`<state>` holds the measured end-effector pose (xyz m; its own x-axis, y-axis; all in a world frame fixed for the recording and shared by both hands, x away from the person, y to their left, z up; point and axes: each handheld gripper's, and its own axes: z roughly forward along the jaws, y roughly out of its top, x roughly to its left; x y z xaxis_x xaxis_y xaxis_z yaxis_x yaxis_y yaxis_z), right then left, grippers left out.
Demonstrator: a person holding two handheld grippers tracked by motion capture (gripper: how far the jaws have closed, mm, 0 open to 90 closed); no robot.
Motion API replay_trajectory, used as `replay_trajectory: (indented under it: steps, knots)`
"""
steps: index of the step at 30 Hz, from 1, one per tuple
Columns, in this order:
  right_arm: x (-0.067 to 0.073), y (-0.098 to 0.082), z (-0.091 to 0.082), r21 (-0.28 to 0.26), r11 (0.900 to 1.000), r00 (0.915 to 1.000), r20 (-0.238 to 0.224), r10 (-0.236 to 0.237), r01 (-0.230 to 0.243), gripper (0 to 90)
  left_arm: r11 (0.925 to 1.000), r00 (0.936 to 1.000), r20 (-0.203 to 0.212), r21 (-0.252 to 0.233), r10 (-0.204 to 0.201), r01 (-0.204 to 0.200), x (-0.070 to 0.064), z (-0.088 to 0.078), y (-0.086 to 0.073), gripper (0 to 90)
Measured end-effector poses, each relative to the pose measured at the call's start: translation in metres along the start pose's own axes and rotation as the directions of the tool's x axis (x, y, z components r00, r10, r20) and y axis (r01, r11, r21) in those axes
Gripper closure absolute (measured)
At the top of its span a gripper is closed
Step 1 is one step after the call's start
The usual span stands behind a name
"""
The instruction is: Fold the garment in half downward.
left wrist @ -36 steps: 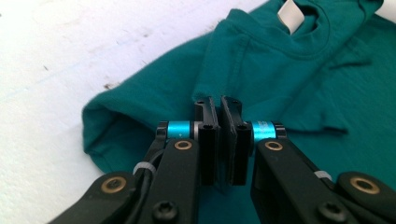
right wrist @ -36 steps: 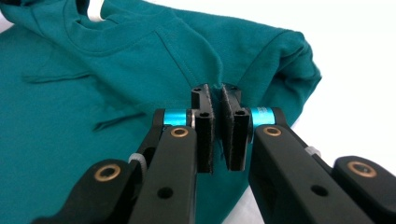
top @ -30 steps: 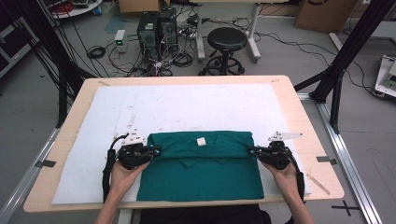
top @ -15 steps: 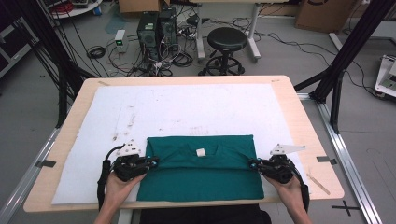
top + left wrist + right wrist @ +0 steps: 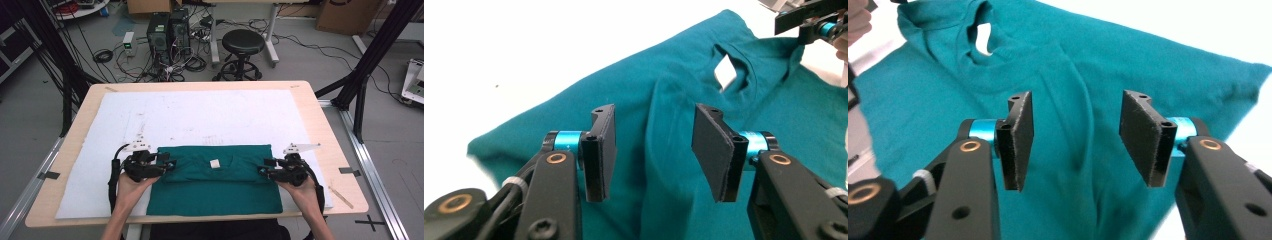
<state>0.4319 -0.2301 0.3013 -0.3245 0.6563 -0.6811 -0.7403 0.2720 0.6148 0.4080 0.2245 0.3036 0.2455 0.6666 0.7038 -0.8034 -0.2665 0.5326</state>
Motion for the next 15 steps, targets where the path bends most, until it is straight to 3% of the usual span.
replay_trajectory:
  steps: [2,4,5,6,7,9,11,15]
  knots:
    - [-0.003,0.005,0.015,0.042,0.999,0.9999,0.009,0.01,-0.01,51.2,0.9984,0.9998,0.014,0.055,-0.011,0.01,0.003,0.013,-0.001,53.8]
    - [-0.004,0.004,0.023,0.077,0.997,0.9998,0.01,0.019,-0.02,60.6,0.9973,0.9996,0.026,0.073,-0.011,0.01,0.003,0.017,-0.002,63.8]
    - [-0.004,0.004,0.023,0.077,0.997,0.9998,0.01,0.019,-0.02,60.6,0.9965,0.9992,0.04,0.084,-0.002,-0.002,0.003,0.019,-0.004,63.8]
    - [-0.003,0.0,0.026,0.098,0.995,0.9998,-0.016,0.013,-0.011,72.8,0.9957,0.9986,0.05,0.09,0.014,-0.019,0.002,0.019,-0.006,75.4]
    - [-0.003,0.0,0.026,0.098,0.995,0.9998,-0.016,0.013,-0.011,72.8,0.9948,0.9979,0.055,0.094,0.032,-0.037,0.0,0.019,-0.007,75.4]
    - [0.0,-0.004,0.022,0.095,0.995,0.9988,-0.049,-0.001,0.006,84.8,0.9941,0.9965,0.063,0.091,0.055,-0.06,-0.005,0.016,-0.009,85.8]
    - [0.001,-0.006,0.019,0.091,0.996,0.9986,-0.052,-0.008,0.013,87.3,0.9939,0.9946,0.075,0.079,0.072,-0.077,-0.009,0.01,-0.01,87.1]
    - [0.01,-0.016,0.007,0.073,0.997,0.9937,-0.109,-0.027,0.035,88.4,0.9956,0.9922,0.103,0.054,0.072,-0.077,-0.016,-0.003,-0.015,88.0]
